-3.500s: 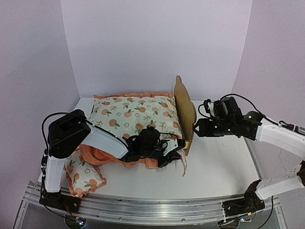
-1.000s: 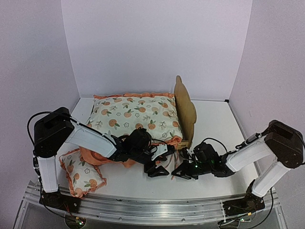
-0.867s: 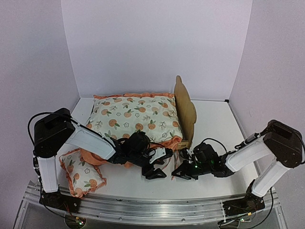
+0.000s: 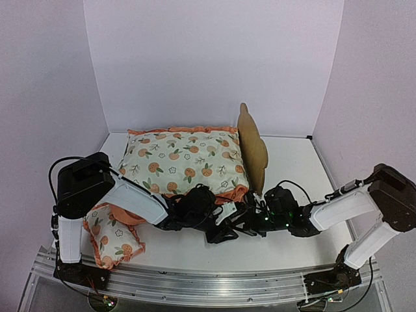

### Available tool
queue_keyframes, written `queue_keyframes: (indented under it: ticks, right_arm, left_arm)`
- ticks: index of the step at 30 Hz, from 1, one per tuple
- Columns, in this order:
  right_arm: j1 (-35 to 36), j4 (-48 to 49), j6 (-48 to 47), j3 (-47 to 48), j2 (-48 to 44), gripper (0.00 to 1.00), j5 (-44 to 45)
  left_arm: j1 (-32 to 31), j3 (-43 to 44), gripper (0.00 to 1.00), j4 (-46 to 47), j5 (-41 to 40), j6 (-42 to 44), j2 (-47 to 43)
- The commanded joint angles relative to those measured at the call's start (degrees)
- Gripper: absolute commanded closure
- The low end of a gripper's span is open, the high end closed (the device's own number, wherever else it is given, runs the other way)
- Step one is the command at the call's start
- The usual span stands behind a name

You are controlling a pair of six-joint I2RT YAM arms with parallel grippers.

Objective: Set up the pet bed

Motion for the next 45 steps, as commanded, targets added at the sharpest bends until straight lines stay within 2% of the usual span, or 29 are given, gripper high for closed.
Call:
queue_keyframes:
  ticks: [1,3,6,7,9,11,16,19,25,29,32,37,45]
  right_arm:
    - [-0.1,0.9,-0.7,1.7,-0.8,1.0,-0.3]
    - [-0.1,0.8,-0.8,1.6,-1.0,1.0,-0.4]
    - [-0.2,0.8,-1.1,1.6,-1.1,1.0,-0.4]
    - [-0.3,0.7,-1.1,1.5,-1.2,1.0,-0.4]
    - [-0.5,0.4,-1.2,1.2,-1.5,1.0,-0.4]
    - [-0.8,-2.3,-1.7,1.4,-2.2,0.93,0.5]
    - [-0.8,-18.8,-8.7,6.7,-4.0,0.84,2.7]
    - [-0.8,-20.4,-10.6,6.8,-5.2,0.81,3.2]
    - [-0.8,-21.5,-13.2,6.2,-7.4,0.62,3.5]
    - [0.9,-22.3,-12.5,6.9,-6.8,0.5,12.4]
    - [4.8,-22.4,-10.0,9.5,-3.8,0.46,21.7]
    - [11.4,-22.6,-9.2,13.3,1.8,0.45,36.8]
    - [13.9,-22.5,-8.9,20.8,11.9,0.44,40.0]
  left_arm:
    - [-0.1,2.4,0.57,1.4,0.0,-1.5,-0.1]
    - [-0.1,2.6,0.69,1.1,0.0,-1.8,0.0]
    - [-0.1,3.0,0.97,0.2,-1.4,-2.0,0.1]
    - [-0.1,3.2,1.0,-0.4,-2.0,-1.8,0.0]
    - [0.0,3.8,1.0,-1.9,-3.2,-1.2,-0.4]
    - [0.3,4.8,1.0,-4.9,-5.4,0.0,-1.2]
    - [3.5,7.1,1.0,-12.8,-5.5,3.2,-4.8]
    - [5.5,7.7,1.0,-17.3,-4.3,5.0,-6.9]
    - [8.1,9.0,1.0,-23.7,-2.3,7.2,-9.5]
    - [9.7,7.9,1.0,-23.5,-2.9,9.2,-10.1]
    - [10.3,7.3,1.0,-21.6,-4.2,10.3,-10.2]
    - [11.2,6.5,1.0,-19.5,-4.2,11.4,-10.7]
    - [12.3,4.6,1.0,-16.6,-4.1,11.8,-11.2]
